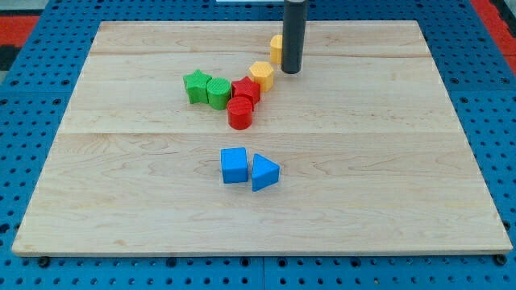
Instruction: Push yellow hexagon above red star
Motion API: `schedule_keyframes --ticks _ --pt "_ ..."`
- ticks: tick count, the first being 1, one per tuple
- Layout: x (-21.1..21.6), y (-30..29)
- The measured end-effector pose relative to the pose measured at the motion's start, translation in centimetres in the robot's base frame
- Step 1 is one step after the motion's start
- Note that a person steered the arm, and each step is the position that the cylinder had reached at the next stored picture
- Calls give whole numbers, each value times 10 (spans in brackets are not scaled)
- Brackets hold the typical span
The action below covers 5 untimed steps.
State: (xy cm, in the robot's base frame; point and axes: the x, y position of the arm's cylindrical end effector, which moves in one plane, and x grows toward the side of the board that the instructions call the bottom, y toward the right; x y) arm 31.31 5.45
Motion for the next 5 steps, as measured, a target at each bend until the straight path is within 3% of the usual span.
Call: schedule_keyframes --ticks 1,3,5 --pt "0 6" --pt "-6 -50" --pt "-6 -63"
